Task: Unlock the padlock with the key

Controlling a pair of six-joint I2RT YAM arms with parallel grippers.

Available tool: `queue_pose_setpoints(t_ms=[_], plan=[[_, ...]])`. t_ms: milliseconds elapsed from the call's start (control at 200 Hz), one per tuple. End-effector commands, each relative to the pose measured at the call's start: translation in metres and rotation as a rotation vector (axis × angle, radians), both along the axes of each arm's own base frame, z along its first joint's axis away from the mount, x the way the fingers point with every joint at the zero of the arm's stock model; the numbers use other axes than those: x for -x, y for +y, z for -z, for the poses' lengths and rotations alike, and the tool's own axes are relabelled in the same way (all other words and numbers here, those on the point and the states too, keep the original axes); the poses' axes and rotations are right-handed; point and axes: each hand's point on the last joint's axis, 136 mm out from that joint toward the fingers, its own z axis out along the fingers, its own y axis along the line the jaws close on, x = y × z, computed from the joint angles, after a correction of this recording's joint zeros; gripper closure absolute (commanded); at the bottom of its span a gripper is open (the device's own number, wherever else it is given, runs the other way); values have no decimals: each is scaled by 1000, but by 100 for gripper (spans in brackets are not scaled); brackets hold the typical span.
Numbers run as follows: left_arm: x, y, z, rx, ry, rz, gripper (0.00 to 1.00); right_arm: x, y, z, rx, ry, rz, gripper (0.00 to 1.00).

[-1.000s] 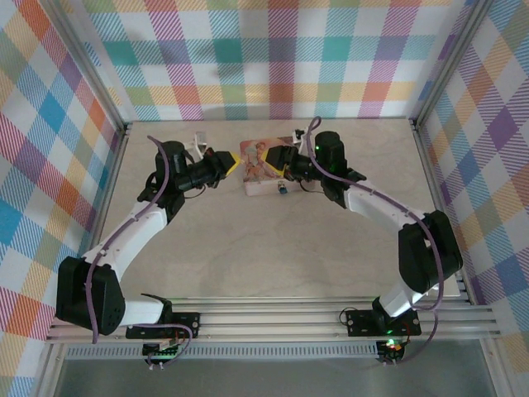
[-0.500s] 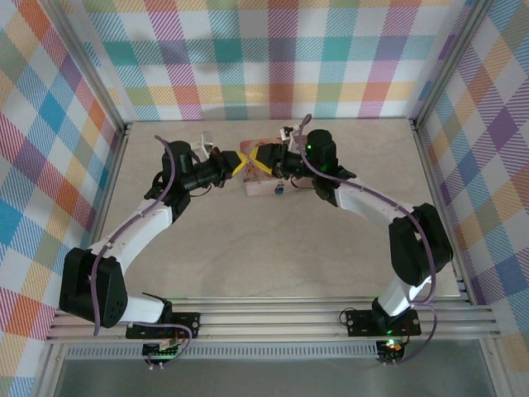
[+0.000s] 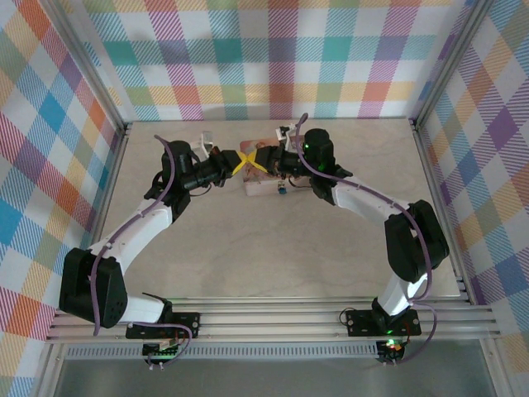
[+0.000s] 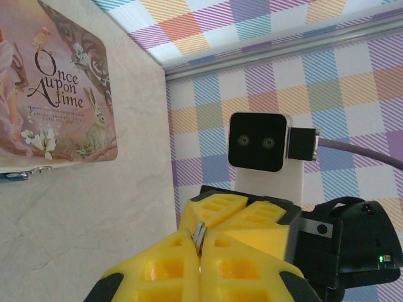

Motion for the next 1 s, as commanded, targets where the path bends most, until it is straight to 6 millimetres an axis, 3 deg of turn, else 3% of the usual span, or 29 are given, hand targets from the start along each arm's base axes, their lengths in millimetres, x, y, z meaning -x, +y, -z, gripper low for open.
queue_pose_setpoints(t_ms=[0, 325, 360, 460, 685, 830, 995], plan=[[3, -5, -22, 24, -58, 17, 100, 1, 5, -13, -42, -37, -16, 95], [8, -3, -21, -29, -100, 30, 100, 5, 7, -21, -60, -137, -60, 100], [9, -2, -20, -64, -111, 35, 95, 7, 6, -22, -46, -163, -74, 100], [15, 8, -18, -228, -157, 37, 65, 17, 1, -19, 69, -233, -154, 100], [35, 50, -33, -610, -368, 13, 57, 49, -38, 6, 580, -458, -391, 100], [69, 32, -55, -642, -703, 203, 55, 60, -55, 14, 704, -514, -510, 100], [95, 20, -49, -655, -856, 387, 53, 71, -55, 8, 670, -547, -560, 100]])
